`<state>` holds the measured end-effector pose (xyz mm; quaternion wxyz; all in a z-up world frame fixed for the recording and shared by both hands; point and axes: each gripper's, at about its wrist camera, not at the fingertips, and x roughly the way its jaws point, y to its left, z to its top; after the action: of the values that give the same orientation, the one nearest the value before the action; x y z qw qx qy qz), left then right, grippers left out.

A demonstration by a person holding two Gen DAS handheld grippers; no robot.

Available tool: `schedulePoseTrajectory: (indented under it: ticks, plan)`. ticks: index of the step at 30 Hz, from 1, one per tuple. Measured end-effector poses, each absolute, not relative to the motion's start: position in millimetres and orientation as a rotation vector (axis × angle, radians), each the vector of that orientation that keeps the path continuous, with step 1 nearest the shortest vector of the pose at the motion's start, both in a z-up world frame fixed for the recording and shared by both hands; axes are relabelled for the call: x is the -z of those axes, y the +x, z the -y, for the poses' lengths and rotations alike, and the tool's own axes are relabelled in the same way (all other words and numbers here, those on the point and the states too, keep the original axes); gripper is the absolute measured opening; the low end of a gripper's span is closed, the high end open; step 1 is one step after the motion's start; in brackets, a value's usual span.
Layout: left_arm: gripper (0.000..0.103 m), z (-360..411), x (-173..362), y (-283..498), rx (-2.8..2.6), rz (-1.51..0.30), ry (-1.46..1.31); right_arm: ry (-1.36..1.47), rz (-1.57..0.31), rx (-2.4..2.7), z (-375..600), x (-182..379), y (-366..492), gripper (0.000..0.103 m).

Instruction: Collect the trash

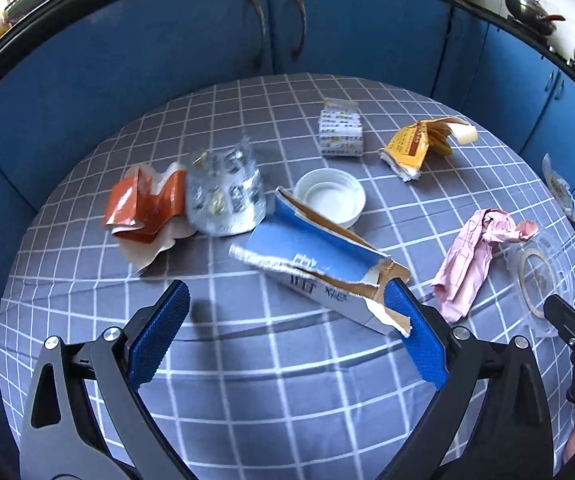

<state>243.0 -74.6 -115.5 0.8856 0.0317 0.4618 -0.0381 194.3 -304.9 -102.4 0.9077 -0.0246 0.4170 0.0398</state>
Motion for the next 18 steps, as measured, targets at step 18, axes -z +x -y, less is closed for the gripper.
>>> schedulePoseTrajectory:
  ticks: [18]
  plan:
    - [0.057,63,111,234,0.099,-0.947,0.037,-0.067,-0.873,-0.165,280,105,198,0.086]
